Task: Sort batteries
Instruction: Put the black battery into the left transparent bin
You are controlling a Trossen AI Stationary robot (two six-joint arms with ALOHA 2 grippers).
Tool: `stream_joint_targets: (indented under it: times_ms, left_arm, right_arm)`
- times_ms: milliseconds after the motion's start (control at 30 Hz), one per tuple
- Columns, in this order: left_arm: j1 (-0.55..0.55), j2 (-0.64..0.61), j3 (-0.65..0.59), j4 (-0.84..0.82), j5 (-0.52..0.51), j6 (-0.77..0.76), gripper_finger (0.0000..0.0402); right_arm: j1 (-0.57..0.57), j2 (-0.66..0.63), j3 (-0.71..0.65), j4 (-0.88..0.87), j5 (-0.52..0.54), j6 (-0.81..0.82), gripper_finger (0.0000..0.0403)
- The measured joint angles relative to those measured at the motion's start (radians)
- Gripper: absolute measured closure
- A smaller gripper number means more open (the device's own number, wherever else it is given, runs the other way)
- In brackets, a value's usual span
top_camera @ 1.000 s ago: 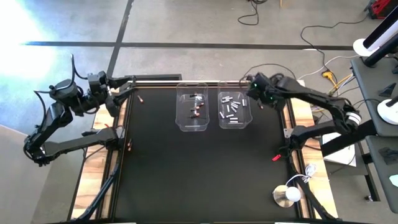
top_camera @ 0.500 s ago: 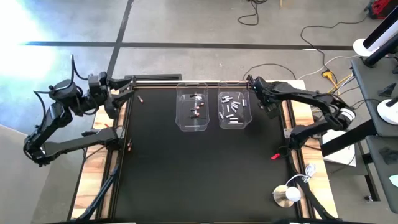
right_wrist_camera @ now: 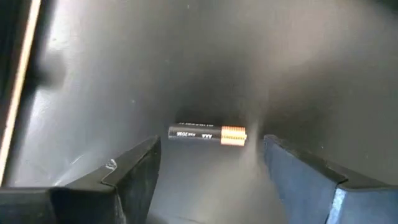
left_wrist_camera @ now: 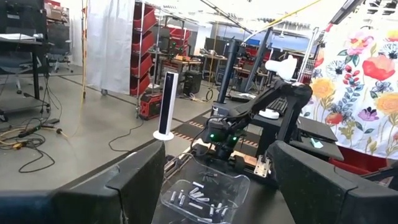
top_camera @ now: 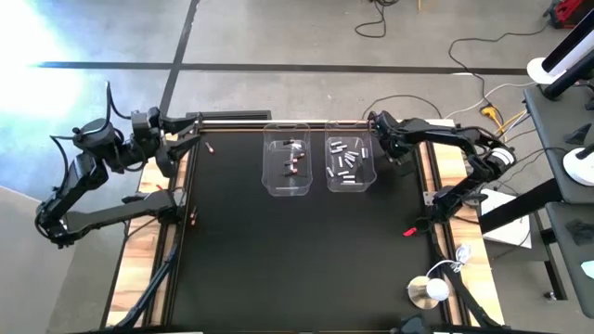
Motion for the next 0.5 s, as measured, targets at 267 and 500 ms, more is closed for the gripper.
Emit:
stream_joint_targets:
  times_ms: [267, 500]
  left_arm:
    - [0.000, 0.000, 0.000, 0.000, -0.006, 0.010, 0.0129]
    - [0.000, 0.000, 0.000, 0.000, -0.006, 0.010, 0.0129]
  right_arm:
    - [-0.019, 0.040, 0.000, 0.020, -0.012, -0.030, 0.0141]
    - [-0.025, 0.052, 0.001, 0.020, -0.014, -0.037, 0.0168]
